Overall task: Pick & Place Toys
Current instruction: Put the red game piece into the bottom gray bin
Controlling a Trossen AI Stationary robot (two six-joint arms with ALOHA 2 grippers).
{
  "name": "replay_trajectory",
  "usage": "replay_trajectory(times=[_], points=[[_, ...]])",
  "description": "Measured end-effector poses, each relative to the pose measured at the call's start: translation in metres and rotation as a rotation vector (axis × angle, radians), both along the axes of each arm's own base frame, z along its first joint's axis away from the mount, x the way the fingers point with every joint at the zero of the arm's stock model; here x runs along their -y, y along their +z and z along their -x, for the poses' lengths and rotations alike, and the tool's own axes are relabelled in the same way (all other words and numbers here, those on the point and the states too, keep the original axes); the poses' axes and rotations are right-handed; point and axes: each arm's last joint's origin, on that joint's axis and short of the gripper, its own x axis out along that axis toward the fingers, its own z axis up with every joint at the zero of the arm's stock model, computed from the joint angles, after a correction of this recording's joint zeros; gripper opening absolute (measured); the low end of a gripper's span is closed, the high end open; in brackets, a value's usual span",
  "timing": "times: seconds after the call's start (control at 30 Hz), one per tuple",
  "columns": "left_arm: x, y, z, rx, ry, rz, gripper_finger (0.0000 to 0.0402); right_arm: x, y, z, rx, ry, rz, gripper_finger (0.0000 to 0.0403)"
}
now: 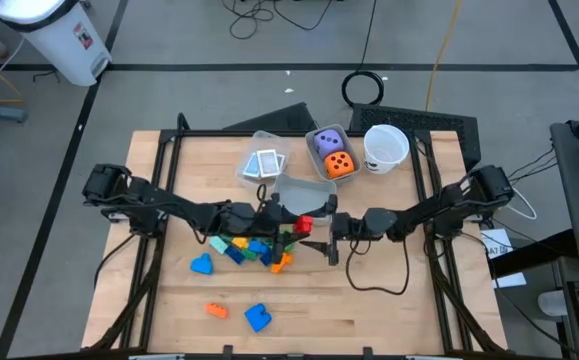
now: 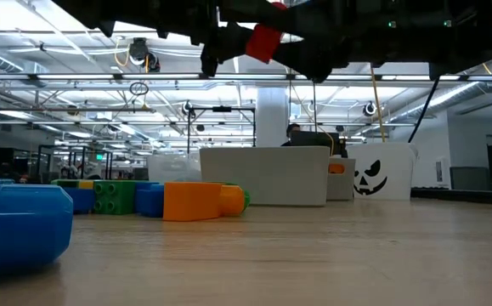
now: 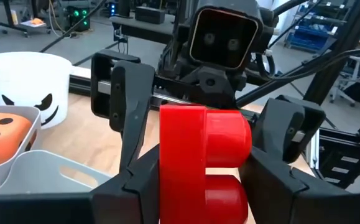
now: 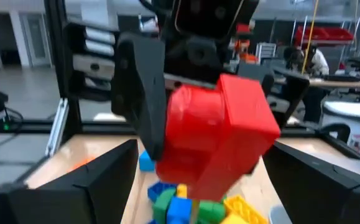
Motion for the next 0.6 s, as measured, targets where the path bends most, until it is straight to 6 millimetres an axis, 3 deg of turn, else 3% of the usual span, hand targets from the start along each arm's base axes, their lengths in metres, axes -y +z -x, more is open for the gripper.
replay_trajectory(times=[0.27, 0.6], points=[[0.003, 0.003, 0.000, 0.032, -0.012, -0.012, 0.0186, -0.006, -0.004, -0.010, 0.011, 0.048, -0.055, 0.0305], [0.007, 0.004, 0.001, 0.032, -0.014, -0.013, 0.0187, -0.009, -0.002, -0.013, 0.018, 0.058, -0.097, 0.0173]])
